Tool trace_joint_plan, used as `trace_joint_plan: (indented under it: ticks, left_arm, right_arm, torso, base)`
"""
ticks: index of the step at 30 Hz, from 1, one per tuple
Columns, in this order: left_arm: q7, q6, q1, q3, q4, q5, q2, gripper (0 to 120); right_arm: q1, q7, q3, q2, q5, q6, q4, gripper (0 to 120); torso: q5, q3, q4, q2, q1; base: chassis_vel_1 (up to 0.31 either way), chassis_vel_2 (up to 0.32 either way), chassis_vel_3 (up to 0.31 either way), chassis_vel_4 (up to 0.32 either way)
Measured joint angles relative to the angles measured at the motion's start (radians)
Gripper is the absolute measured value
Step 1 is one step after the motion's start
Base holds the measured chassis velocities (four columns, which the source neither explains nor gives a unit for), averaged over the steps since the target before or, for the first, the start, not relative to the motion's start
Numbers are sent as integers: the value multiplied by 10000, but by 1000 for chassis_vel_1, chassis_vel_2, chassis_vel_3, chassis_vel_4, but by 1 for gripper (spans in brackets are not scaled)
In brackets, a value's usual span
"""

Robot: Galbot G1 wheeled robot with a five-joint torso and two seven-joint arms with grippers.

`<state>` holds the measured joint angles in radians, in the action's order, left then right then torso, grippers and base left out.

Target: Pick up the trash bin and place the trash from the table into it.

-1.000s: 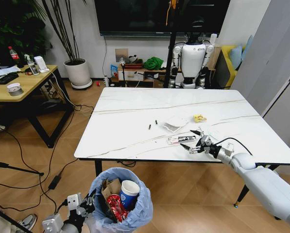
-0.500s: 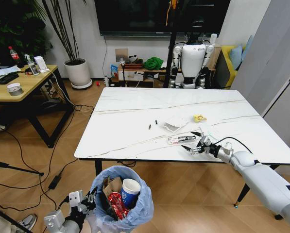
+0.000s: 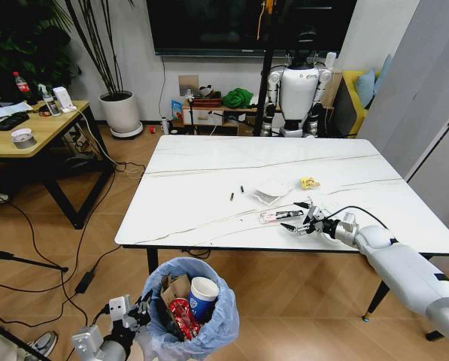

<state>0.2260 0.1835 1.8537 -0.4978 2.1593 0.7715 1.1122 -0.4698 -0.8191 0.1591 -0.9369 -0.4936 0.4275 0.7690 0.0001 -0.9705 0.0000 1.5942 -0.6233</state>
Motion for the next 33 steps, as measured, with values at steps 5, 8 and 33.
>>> trace_joint_plan:
  ticks: [5, 8, 33]
  left_arm:
    - [-10, 0, -24, 4, -31, -16, 35, 0]
    - [-17, 1, -57, 35, -70, -32, 69, 0]
    - [-30, -3, -137, 64, -108, -26, 116, 0]
  right_arm:
    - [179, 0, 26, -122, 101, 3, -327, 100]
    - [269, -1, 59, -172, 166, 11, -455, 100]
    - [575, -276, 79, -432, 732, 258, -1187, 72]
  torso:
    - [-1, 0, 0, 0, 0]
    - [-1, 0, -1, 0, 0]
    - [-1, 0, -1, -1, 1]
  base:
    - [0, 0, 0, 0]
    - [0, 0, 0, 0]
    - [0, 0, 0, 0]
